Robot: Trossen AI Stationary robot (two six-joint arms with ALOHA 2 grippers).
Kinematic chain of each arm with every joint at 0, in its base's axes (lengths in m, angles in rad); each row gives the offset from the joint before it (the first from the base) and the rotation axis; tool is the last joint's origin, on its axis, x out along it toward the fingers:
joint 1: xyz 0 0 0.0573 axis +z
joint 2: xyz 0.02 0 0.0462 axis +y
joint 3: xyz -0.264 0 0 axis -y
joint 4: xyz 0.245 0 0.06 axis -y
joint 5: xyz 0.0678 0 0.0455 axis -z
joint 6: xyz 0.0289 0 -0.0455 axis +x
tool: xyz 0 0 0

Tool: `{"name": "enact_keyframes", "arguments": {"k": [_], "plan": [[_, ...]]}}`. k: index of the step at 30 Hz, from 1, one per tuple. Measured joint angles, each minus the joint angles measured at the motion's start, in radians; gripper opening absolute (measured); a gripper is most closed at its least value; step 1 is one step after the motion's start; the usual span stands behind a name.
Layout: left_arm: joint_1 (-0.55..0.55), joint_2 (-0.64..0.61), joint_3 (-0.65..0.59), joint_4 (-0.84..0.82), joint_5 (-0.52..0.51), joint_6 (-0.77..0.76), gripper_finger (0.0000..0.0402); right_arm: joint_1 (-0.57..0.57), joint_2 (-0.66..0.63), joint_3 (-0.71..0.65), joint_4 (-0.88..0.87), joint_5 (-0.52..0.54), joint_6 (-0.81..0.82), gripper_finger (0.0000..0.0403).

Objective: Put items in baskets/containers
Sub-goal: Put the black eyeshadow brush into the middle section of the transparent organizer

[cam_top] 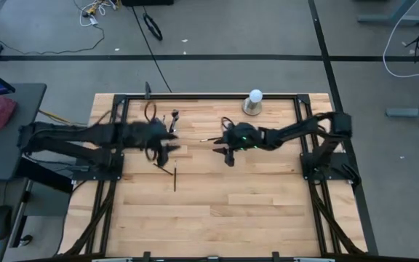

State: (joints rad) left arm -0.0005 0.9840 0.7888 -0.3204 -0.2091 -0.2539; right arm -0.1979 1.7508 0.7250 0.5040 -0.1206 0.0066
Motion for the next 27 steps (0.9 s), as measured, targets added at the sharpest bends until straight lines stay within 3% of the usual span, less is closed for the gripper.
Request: {"name": "enact_keyframes", "arguments": {"k": [7, 17, 23, 27], "plan": [[-0.266, 0.004, -0.14, 0.356, -0.08, 0.012, 0.0181, -0.092, 0.192, 0.208, -0.18, -0.047, -0.211, 0.0165], [-0.482, 0.004, -0.196, 0.449, -0.254, 0.049, 0.0181, -0.163, 0.255, 0.235, -0.274, -0.116, -0.308, 0.0154], [-0.522, 0.004, -0.196, 0.451, -0.292, 0.068, 0.0181, -0.162, 0.296, 0.236, -0.305, -0.128, -0.326, 0.0088], [-0.521, 0.004, -0.196, 0.45, -0.296, 0.068, 0.0181, -0.162, 0.311, 0.195, -0.211, -0.136, -0.322, 0.0031]]}}
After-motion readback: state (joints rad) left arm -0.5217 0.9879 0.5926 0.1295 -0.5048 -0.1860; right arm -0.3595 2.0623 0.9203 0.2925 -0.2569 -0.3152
